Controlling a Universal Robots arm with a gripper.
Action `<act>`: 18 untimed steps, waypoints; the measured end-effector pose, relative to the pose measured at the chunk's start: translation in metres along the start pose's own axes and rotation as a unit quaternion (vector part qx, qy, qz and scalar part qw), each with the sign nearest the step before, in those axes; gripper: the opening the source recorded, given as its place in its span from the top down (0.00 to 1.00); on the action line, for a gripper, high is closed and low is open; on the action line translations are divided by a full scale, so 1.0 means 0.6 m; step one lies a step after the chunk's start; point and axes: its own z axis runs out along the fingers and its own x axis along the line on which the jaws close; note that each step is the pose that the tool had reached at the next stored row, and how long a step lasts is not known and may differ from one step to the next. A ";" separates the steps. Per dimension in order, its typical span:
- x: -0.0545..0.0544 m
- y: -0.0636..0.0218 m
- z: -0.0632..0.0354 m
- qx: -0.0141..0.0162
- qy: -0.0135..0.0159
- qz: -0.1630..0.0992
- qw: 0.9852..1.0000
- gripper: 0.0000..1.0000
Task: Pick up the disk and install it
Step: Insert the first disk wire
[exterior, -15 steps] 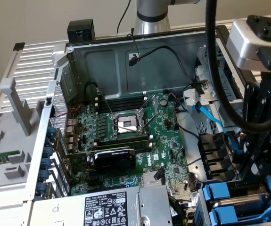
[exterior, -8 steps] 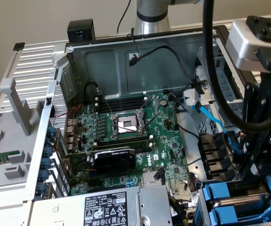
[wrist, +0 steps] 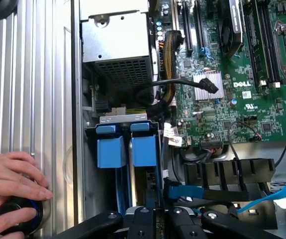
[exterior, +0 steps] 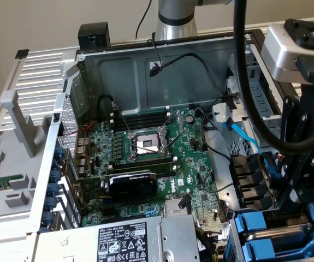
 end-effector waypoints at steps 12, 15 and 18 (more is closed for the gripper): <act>0.000 0.001 0.003 0.002 0.000 0.000 1.000 0.84; 0.000 0.001 0.003 0.002 0.000 0.000 1.000 0.84; 0.000 0.001 0.003 0.002 0.000 0.000 1.000 0.84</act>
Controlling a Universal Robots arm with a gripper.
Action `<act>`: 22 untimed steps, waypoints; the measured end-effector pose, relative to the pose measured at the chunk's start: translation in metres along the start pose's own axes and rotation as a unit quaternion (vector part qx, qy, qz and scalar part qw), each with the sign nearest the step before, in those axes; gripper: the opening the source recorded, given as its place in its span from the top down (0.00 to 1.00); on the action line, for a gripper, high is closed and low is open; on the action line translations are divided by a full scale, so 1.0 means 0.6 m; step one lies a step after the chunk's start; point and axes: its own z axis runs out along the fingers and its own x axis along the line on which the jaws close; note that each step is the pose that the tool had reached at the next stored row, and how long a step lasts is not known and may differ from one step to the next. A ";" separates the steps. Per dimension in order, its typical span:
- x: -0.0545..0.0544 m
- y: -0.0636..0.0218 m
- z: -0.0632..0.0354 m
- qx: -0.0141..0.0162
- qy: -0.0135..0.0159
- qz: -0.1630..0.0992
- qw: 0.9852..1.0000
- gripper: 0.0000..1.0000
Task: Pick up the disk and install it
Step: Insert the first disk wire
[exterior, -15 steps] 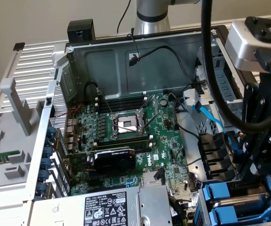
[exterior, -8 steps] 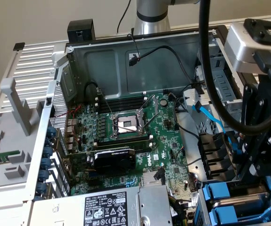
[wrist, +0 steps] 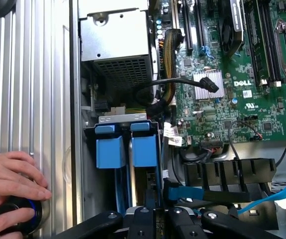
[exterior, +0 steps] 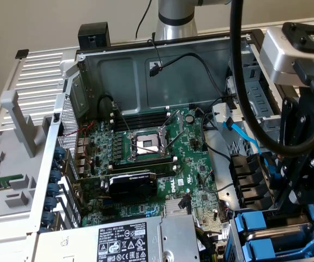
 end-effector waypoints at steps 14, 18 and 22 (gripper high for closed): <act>0.001 0.004 0.000 0.008 0.008 0.003 1.000 0.84; 0.000 0.004 0.000 0.011 0.010 0.004 1.000 0.84; 0.000 0.005 0.000 0.011 0.010 0.004 1.000 0.84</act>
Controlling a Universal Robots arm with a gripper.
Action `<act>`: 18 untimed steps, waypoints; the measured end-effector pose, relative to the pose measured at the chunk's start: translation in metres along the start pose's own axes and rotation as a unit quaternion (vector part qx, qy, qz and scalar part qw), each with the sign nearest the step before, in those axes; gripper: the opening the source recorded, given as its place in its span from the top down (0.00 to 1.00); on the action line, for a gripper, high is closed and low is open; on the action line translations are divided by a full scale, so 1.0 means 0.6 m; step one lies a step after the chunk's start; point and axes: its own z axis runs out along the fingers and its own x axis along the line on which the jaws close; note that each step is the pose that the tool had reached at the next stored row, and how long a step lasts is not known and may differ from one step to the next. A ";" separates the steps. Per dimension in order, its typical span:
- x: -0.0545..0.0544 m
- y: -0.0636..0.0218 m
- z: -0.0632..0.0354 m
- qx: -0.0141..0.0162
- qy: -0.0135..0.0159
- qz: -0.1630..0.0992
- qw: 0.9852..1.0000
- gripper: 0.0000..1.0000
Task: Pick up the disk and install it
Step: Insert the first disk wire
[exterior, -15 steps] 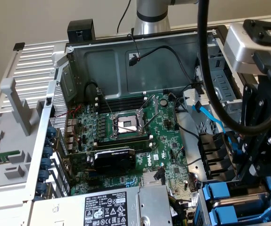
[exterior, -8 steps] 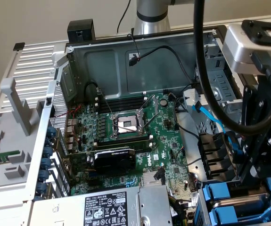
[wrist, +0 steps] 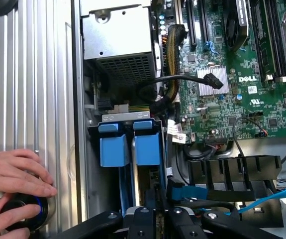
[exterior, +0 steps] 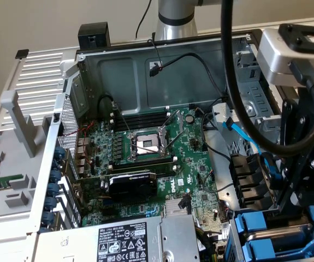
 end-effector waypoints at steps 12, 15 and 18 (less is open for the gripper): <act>0.000 0.001 0.000 0.000 -0.004 -0.001 1.000 0.84; 0.000 0.002 0.000 0.000 -0.007 -0.002 1.000 0.84; 0.000 0.002 0.000 0.000 -0.010 -0.003 1.000 0.84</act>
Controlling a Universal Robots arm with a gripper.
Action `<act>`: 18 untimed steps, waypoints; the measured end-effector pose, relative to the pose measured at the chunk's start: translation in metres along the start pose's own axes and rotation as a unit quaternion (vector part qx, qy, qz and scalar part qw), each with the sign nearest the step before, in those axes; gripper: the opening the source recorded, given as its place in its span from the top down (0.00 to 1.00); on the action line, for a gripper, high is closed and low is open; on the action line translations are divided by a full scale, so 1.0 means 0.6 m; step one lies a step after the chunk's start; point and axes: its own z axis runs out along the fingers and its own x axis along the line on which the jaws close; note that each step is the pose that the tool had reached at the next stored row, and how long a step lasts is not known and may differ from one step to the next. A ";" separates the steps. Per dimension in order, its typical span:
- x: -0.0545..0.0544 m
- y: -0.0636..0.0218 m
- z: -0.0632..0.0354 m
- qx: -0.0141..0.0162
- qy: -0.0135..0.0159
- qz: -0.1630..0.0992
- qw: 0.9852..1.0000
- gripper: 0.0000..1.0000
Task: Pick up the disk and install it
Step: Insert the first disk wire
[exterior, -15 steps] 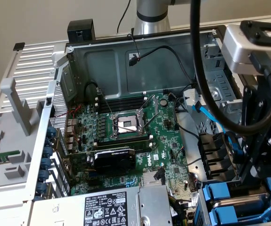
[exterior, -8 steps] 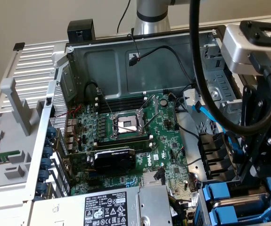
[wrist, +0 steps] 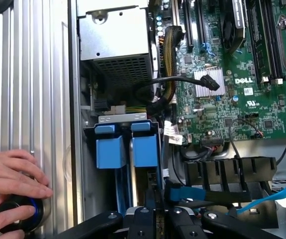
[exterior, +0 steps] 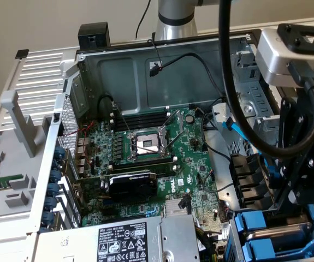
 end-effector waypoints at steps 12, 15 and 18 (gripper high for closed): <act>0.003 0.000 0.000 -0.001 -0.009 -0.001 1.000 0.84; 0.005 0.000 0.000 -0.001 -0.010 -0.001 1.000 0.84; 0.005 0.000 0.000 -0.001 -0.011 -0.001 1.000 0.84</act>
